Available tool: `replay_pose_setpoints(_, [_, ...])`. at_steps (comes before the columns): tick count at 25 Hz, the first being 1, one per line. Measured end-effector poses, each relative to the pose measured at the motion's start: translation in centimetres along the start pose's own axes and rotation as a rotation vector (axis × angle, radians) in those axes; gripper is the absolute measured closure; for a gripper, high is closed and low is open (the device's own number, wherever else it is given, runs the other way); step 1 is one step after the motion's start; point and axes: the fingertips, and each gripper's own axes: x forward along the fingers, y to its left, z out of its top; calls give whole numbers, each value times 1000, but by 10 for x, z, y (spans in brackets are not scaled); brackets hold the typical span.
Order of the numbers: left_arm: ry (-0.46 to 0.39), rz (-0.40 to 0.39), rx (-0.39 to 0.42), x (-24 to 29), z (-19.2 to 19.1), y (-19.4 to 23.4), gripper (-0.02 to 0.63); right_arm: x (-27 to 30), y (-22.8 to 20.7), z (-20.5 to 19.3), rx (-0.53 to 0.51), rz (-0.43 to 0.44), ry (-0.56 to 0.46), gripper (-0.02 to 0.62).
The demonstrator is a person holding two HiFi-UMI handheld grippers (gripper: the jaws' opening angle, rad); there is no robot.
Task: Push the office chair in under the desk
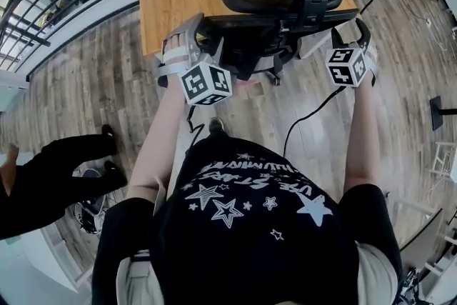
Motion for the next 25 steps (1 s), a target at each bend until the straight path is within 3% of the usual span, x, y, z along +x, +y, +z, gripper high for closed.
replay_pose_setpoints(7, [-29, 41, -101, -51, 18, -13, 276, -56, 19, 11, 117, 62, -110, 311])
replay_pose_setpoints(13, [-3, 8, -218, -96, 6, -46, 278, -87, 73, 13, 254, 222, -182, 379])
replay_pose_setpoints(18, [-51, -38, -345, -113, 11, -70, 286, -103, 109, 17, 326, 331, -227, 414])
replay_pose_setpoints(22, [-69, -68, -425, -112, 14, -78, 321, -106, 119, 16, 355, 351, -222, 459])
replay_pose_setpoints(25, [-64, -95, -455, -105, 9, -85, 327, -102, 120, 15, 388, 332, -203, 533])
